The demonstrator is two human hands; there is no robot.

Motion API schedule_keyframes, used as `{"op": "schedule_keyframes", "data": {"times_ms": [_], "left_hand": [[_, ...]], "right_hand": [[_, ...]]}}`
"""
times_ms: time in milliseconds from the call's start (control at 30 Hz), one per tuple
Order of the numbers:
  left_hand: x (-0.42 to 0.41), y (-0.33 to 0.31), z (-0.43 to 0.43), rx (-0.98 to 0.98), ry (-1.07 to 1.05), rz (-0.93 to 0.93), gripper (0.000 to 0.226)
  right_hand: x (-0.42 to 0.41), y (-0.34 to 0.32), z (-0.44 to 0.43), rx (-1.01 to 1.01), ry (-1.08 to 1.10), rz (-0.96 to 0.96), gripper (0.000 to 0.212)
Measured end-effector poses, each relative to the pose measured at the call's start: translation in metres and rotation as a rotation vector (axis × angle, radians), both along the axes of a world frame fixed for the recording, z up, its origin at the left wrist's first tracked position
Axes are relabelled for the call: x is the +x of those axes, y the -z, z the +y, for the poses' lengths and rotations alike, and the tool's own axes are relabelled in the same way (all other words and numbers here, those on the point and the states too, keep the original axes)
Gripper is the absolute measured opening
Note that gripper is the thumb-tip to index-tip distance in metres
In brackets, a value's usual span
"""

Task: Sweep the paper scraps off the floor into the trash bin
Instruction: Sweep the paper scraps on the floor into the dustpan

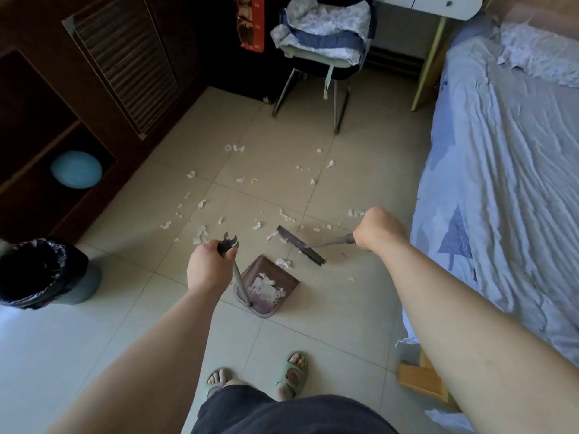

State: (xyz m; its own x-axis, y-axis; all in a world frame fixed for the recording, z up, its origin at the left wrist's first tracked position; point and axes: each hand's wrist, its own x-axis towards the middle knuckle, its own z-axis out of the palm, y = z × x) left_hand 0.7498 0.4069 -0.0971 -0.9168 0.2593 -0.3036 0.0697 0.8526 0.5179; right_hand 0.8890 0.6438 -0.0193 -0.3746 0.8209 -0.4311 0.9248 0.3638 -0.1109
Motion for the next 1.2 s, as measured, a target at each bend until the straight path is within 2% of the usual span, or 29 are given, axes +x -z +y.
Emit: {"op": "schedule_keyframes", "data": {"times_ms": [133, 233, 433, 600, 700, 767, 967, 1067, 1200], "left_hand": [[-0.007, 0.002, 0.003, -0.014, -0.002, -0.019, 0.023], [-0.009, 0.003, 0.004, -0.025, -0.01, -0.022, 0.023], [-0.009, 0.004, 0.009, -0.023, 0.003, -0.01, 0.023], [-0.013, 0.003, 0.014, -0.018, 0.021, -0.001, 0.024], [-0.014, 0.004, 0.008, -0.022, 0.013, 0.004, 0.024], [-0.016, 0.002, 0.001, -0.033, -0.007, 0.015, 0.022], [-0.016, 0.0, -0.018, -0.011, -0.078, 0.038, 0.022], [-0.018, -0.002, -0.022, 0.017, -0.119, 0.042, 0.026], [-0.02, 0.003, -0.025, 0.056, -0.154, 0.016, 0.026]], "right_hand": [[-0.008, 0.02, -0.006, -0.005, -0.04, -0.057, 0.028], [-0.013, 0.025, -0.011, 0.014, -0.191, -0.163, 0.026], [-0.021, -0.006, -0.004, 0.035, -0.384, -0.219, 0.024], [-0.021, -0.03, 0.008, 0.072, -0.364, -0.238, 0.015], [-0.02, -0.036, 0.014, 0.084, -0.338, -0.203, 0.023], [-0.021, -0.038, 0.018, 0.092, -0.309, -0.18, 0.011], [-0.03, -0.038, 0.013, 0.056, -0.193, -0.092, 0.029], [-0.039, -0.027, 0.007, 0.043, -0.145, -0.03, 0.014], [-0.047, -0.004, -0.003, 0.031, -0.125, -0.004, 0.021]]}}
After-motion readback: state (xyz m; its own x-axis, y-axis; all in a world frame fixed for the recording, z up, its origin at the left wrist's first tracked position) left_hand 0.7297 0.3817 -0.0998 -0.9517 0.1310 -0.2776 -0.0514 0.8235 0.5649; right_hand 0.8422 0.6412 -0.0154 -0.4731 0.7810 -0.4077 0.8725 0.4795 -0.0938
